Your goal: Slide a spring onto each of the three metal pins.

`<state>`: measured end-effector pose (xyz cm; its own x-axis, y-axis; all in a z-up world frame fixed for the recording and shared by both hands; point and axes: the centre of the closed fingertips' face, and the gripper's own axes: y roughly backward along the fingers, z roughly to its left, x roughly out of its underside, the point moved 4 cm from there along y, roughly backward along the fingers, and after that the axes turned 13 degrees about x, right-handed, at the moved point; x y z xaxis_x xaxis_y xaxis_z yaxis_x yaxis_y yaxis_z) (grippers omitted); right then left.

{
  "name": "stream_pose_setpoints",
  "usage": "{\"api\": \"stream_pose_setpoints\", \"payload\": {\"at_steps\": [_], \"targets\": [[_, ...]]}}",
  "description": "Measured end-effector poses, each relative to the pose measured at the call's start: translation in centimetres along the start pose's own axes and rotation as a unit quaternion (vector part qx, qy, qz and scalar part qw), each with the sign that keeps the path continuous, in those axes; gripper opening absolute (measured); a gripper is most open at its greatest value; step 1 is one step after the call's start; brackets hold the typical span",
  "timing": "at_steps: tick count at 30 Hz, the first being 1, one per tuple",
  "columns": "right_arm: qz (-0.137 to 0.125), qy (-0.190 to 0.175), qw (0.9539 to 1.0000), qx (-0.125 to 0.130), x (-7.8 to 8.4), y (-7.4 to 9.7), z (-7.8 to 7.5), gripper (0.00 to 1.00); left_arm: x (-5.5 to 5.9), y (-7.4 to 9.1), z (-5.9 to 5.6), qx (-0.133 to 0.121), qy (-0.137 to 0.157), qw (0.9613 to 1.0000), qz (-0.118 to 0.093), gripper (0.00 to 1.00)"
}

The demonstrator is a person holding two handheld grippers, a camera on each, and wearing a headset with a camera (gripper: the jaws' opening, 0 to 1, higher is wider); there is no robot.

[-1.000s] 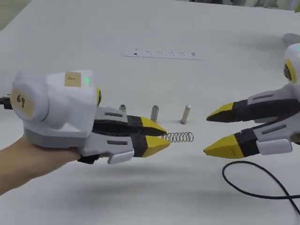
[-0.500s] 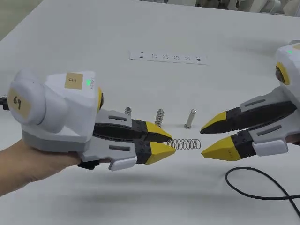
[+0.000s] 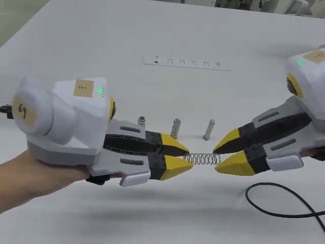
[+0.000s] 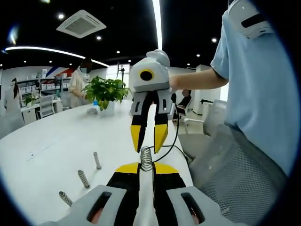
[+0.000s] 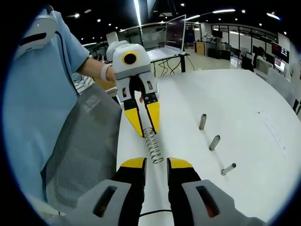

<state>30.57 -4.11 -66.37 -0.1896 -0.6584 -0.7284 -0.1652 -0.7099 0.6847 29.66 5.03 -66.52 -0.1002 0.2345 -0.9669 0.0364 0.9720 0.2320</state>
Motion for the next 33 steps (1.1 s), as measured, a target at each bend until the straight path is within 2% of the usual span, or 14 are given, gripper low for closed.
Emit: {"api": "stream_pose_setpoints", "payload": {"at_steps": [6, 17, 26, 33], "targets": [[0.004, 0.007, 1.0000, -0.002, 0.1, -0.2, -0.1, 0.09, 0.0, -0.1, 0.0, 0.002, 0.002, 1.0000, -0.001, 0.02], [0.012, 0.022, 0.9997, -0.001, -0.1, -0.1, 0.2, 0.09, 0.2, -0.2, -0.1, 0.005, 0.004, 1.0000, 0.001, 0.02], [0.020, 0.032, 0.9993, 0.003, -1.1, 0.3, 0.3, 0.09, 0.4, -0.2, 0.2, 0.004, 0.006, 1.0000, 0.005, 0.02], [0.017, 0.042, 0.9990, 0.001, -2.4, 0.8, 0.6, 0.08, 0.6, -0.3, 0.4, 0.003, 0.005, 0.9999, 0.011, 0.02]]}}
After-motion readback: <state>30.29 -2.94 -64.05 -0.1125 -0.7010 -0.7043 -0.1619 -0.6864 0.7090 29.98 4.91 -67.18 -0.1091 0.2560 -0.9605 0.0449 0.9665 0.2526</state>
